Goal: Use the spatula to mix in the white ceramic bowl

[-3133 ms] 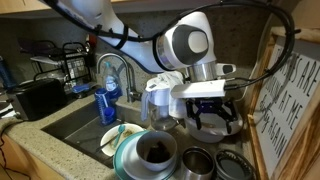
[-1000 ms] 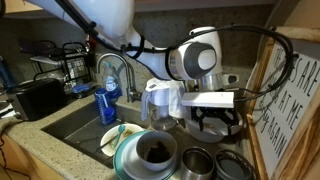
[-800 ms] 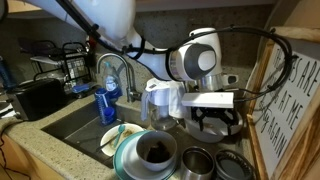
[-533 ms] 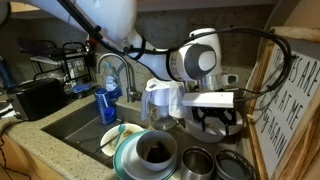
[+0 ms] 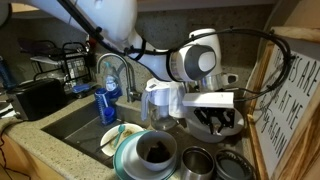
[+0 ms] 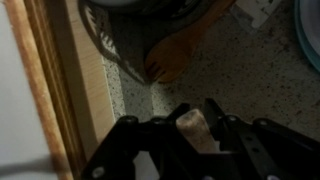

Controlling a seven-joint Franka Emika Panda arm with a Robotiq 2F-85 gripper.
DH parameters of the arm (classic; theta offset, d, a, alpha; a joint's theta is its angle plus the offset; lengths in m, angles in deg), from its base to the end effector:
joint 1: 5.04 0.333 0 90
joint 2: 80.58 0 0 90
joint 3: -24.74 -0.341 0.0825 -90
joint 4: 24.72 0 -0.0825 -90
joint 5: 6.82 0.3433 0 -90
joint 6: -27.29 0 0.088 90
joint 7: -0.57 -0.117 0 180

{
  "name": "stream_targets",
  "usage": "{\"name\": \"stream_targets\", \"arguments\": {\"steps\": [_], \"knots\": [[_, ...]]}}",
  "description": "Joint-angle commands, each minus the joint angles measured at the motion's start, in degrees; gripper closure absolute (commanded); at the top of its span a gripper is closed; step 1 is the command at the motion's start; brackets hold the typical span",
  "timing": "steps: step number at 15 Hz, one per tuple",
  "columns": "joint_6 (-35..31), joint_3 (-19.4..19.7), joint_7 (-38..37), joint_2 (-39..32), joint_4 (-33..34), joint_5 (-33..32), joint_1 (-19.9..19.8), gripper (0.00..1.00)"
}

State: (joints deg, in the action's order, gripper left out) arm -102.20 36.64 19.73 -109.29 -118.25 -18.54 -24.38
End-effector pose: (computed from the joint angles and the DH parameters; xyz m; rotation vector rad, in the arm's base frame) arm 0.5825 -0.3363 0.3813 2.8454 -0.0840 0.0110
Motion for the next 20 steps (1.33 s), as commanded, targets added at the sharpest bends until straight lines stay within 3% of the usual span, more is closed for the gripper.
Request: {"name": "stream_targets", "arguments": {"steps": [1,12,20], "knots": [[-1.2,-0.72,2.17,-0.4,1.07,0.48,-0.77,0.98],[-0.92,-0.45,2.03,2.35,0.42,-0.59,0.4,0.96],[4.78,0.13,-1.48,13.74,-8.13,-4.03,4.76,0.96]]}}
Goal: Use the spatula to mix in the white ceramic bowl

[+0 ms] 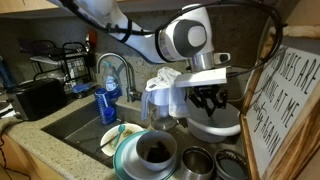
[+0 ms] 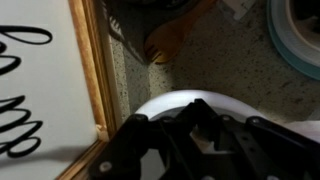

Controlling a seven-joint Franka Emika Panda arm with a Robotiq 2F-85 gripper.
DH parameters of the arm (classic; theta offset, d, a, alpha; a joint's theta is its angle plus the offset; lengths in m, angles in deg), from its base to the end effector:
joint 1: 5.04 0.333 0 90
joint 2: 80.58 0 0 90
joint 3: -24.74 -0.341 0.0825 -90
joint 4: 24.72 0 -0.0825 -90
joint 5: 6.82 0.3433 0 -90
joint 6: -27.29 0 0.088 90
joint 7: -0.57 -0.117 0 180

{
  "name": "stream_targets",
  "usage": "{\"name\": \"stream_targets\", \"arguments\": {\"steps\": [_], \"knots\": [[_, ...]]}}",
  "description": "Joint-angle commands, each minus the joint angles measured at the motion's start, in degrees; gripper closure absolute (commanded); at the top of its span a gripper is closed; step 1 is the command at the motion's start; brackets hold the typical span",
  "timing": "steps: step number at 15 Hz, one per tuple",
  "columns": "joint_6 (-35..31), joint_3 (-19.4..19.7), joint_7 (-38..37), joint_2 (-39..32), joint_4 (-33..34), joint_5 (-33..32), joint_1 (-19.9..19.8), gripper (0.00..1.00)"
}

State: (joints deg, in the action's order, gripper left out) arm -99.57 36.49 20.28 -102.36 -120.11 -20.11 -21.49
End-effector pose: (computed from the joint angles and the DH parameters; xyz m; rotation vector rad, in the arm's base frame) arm 0.5787 -0.3011 0.4413 2.8227 -0.0051 0.0681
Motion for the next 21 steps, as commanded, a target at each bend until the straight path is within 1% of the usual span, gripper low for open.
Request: {"name": "stream_targets", "arguments": {"steps": [1,2,3,4,5,8,11,12,15,21], "knots": [[2.96,0.2,-2.19,8.14,-7.42,-2.82,2.28,0.96],[3.89,0.24,-2.55,9.43,-8.52,-3.39,2.57,0.68],[5.33,0.28,-3.14,10.29,-9.23,-3.94,2.92,0.66],[5.98,0.24,-3.24,11.3,-10.42,-4.12,3.04,0.6],[7.05,0.29,-3.85,11.9,-11.12,-4.3,3.16,0.51],[8.65,0.44,-4.05,13.07,-12.85,-4.34,2.93,0.29],[8.35,0.72,-4.26,13.28,-13.85,-4.46,2.82,0.06],[7.78,0.77,-4.31,13.22,-14.07,-4.35,2.79,0.01],[6.26,0.64,-4.47,12.56,-13.86,-3.13,2.68,0.0],[2.02,0.73,-7.37,9.36,-12.9,-0.61,2.16,0.0]]}}
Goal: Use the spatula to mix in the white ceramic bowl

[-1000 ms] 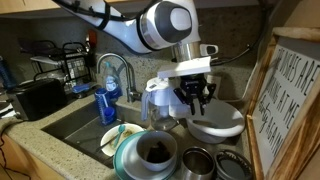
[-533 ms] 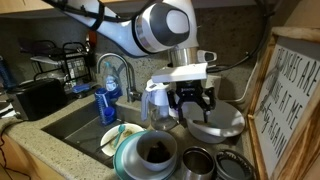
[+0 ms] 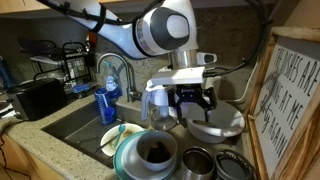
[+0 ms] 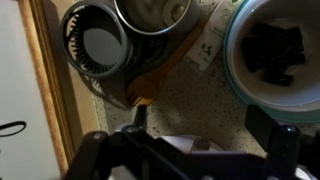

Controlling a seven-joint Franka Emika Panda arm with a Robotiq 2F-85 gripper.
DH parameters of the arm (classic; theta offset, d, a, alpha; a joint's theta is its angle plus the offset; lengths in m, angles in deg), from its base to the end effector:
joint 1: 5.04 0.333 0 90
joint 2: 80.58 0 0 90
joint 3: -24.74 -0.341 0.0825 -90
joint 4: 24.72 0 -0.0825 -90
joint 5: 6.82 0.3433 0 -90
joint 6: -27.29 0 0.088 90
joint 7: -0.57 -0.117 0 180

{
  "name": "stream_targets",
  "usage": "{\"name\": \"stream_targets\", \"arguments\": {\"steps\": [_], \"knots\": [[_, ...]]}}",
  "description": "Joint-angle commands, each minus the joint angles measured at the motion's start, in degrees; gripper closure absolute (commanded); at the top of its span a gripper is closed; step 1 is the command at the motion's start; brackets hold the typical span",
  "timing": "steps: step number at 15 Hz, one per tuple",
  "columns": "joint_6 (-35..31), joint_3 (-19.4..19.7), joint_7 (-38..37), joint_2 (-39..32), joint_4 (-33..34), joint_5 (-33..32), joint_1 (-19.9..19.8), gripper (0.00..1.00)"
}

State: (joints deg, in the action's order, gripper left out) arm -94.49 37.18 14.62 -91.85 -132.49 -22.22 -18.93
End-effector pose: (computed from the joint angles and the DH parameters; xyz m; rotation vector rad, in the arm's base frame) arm 0.5183 -0.2642 0.4489 2.8647 -0.1041 -0.0691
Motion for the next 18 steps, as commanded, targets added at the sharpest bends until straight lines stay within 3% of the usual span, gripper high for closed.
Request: {"name": "stream_targets", "arguments": {"steps": [1,7,18], "knots": [[-4.0,0.04,-1.9,-2.23,-0.05,1.92,-0.5,0.0],[-7.23,-0.41,-1.93,-8.45,3.7,3.88,-0.75,0.0],[-7.35,-1.1,-2.32,-14.58,10.69,3.73,-0.45,0.0]]}}
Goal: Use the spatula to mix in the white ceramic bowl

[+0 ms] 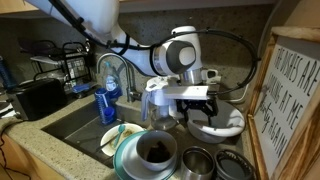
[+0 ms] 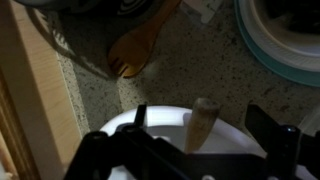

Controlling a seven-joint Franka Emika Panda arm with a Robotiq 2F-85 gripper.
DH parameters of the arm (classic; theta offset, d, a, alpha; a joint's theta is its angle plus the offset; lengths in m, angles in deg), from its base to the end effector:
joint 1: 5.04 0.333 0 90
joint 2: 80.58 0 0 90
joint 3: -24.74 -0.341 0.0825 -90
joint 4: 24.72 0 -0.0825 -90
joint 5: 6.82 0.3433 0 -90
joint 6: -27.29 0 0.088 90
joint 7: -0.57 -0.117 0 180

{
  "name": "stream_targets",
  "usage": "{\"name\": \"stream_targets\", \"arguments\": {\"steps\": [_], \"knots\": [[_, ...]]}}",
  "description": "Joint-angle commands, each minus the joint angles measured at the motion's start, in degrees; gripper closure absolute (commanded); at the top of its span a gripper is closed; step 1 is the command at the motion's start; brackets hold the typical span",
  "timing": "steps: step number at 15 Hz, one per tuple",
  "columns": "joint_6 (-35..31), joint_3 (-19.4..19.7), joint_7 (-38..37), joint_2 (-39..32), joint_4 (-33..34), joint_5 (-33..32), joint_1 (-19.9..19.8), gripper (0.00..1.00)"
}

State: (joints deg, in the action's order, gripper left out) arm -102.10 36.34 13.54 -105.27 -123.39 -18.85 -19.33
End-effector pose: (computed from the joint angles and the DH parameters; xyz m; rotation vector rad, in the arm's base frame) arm 0.5881 -0.2753 0.3875 2.8648 -0.1116 0.0281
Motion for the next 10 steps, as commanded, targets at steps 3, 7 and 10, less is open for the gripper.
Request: {"name": "stream_targets", "arguments": {"steps": [3,7,10], "knots": [[0.4,-0.22,-1.27,-1.58,1.52,0.3,-0.1,0.26],[0.2,-0.12,-1.48,-1.51,1.4,-0.07,0.1,0.58],[0.04,-0.02,-1.75,-1.47,1.39,-0.42,0.32,0.8]]}}
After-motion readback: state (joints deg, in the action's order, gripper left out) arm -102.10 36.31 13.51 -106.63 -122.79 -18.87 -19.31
